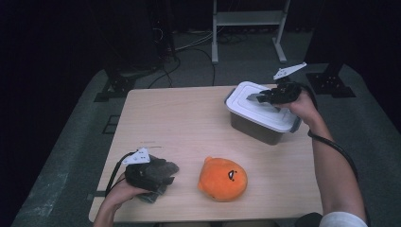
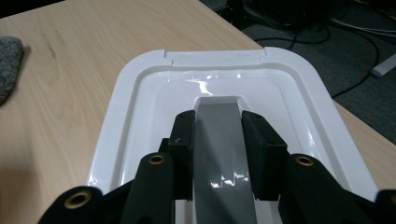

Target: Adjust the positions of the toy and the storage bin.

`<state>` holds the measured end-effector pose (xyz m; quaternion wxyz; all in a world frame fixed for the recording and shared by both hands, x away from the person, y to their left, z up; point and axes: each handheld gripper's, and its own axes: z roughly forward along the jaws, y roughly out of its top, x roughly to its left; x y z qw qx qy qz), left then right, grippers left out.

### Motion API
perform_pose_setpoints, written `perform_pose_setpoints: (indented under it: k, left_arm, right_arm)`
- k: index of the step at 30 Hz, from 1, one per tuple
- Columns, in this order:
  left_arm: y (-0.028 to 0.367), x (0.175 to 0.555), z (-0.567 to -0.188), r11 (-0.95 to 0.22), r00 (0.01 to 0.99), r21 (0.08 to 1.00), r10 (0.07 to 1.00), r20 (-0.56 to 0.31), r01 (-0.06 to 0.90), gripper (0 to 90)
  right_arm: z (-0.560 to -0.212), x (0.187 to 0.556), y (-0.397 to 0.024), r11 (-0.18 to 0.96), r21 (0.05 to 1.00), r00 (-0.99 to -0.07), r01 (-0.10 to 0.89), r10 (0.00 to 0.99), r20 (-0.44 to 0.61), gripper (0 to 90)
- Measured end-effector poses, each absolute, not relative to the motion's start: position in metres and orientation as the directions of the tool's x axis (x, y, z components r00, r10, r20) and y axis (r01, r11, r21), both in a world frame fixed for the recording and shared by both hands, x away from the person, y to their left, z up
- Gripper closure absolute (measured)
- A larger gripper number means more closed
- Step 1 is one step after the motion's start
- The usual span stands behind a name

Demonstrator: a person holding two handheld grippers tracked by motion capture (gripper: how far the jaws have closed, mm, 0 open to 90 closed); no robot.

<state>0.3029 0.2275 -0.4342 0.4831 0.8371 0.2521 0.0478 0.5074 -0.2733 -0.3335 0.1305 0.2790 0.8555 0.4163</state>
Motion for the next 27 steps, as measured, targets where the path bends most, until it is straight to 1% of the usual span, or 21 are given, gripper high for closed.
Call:
perform_pose_setpoints:
  k: [9, 17, 27]
  left_arm:
    - [0.226, 0.303, -0.434, -0.408, 0.871, 0.834, 0.463, -0.162, 0.372, 16.6]
    - [0.225, 0.303, -0.434, -0.409, 0.872, 0.833, 0.461, -0.164, 0.372, 16.6]
    - [0.223, 0.304, -0.434, -0.416, 0.878, 0.833, 0.45, -0.16, 0.365, 16.6]
  right_arm:
    - [-0.333, 0.5, -0.253, 0.529, 0.783, -0.858, 0.327, 0.514, 0.011, 65.4]
    - [-0.332, 0.49, -0.227, 0.568, 0.778, -0.906, 0.269, 0.424, 0.003, 65.4]
    - [-0.332, 0.479, -0.196, 0.595, 0.778, -0.944, 0.201, 0.329, -0.008, 65.4]
